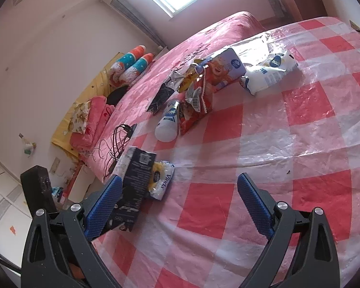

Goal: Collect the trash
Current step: 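Grasp the yellow bread bag with the right tool while the left tool holds the white box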

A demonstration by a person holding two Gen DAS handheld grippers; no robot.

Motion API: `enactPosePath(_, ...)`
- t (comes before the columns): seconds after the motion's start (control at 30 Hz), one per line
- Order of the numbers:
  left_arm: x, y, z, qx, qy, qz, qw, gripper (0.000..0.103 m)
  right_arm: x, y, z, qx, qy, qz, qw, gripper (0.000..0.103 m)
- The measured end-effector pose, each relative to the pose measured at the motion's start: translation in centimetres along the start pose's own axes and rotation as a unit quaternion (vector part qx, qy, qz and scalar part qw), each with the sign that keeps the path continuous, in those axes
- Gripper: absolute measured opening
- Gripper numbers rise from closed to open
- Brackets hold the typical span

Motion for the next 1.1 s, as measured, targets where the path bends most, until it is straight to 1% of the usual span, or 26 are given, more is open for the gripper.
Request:
enactPosePath(0.1,0.4,1.2,0.2,0.023,-0.008,0.004,0.9997,0.066,-0.2,0.4,0.0,0.013,-0.005,0.012,1.000,0.095)
enactPosePath(0.27,1.2,3.2,0.7,0.044,-0.020,0.010,0.9988,0.066,-1.1,1.6,0.6,0.048,0.000,0.037,0.998,0.095)
enactPosePath(0.5,2.2,6.1,1.9,0.070,-0.029,0.019,0.9970,0.066,-2.7,4.6,1.9,0.112,0.025,0.059,0.992,0.095)
enactPosePath(0.67,3.0,7.7,2.7,0.082,-0.033,0.021,0.9958,0.066,-4.0,7.5,2.6,0.184,0.050,0.080,0.978,0.095)
enactPosePath(0.73,3.4,8.4,3.0,0.085,-0.036,0.022,0.9955,0.066,-5.3,8.2,2.7,0.217,0.067,0.099,0.969,0.095)
enactPosePath(0.87,3.9,9.3,3.5,0.091,-0.037,0.024,0.9949,0.066,-7.6,9.0,2.2,0.258,0.083,0.116,0.956,0.095)
enactPosePath(0.97,4.2,9.9,4.0,0.097,-0.038,0.028,0.9941,0.066,-9.2,9.0,1.6,0.284,0.091,0.115,0.947,0.095)
enactPosePath(1.1,4.3,10.6,4.5,0.103,-0.037,0.029,0.9936,0.066,-11.3,8.5,1.4,0.297,0.122,0.105,0.941,0.095)
Point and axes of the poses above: each gripper's, at about its wrist camera, not at the fingertips, and x roughly against the way its jaws point, y to its left, z to its underside, the point moved 5 cm from there along -x, roughly the way its jaws point, and after that the axes turned 9 degrees about -x, right-handed, at the moved point
